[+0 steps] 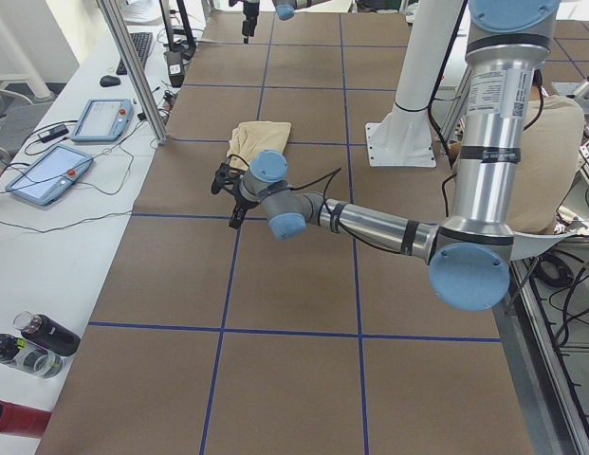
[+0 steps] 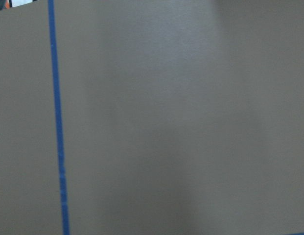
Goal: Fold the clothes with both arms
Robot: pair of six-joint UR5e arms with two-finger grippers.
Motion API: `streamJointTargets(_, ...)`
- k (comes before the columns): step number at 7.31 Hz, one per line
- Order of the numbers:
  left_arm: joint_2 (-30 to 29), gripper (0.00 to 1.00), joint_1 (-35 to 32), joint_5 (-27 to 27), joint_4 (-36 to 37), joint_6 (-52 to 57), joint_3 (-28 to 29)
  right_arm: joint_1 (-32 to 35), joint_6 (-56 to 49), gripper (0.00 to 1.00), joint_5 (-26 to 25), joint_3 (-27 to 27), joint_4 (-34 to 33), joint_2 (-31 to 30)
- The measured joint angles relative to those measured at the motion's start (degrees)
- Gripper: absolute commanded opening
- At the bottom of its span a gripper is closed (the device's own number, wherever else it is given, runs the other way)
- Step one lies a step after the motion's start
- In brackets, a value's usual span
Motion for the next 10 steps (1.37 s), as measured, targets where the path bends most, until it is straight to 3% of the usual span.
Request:
streamJointTargets(2,2.16,1.0,-12.05,-4.83,13.95,22.37,0.14,7.78,-22.01,1.0,1.81,0.09,-9.86,-4.04)
streamJointTargets(4,4.0,1.0,-20.14,-6.77,26.1,33.81,-2.16,13.92,-34.83,1.0,4.33,2.98,-16.61,-9.27)
streamJointTargets(6,8.28,1.0,-21.74,-9.51,29.2,35.08,-4.69,15.21,-37.6,1.0,4.55,9.14,-18.0,-15.32)
streamJointTargets(10,8.06,1.0,-21.69,-10.4,29.65,34.69,-4.47,13.75,-38.13,1.0,4.17,15.37,-22.78,-18.6)
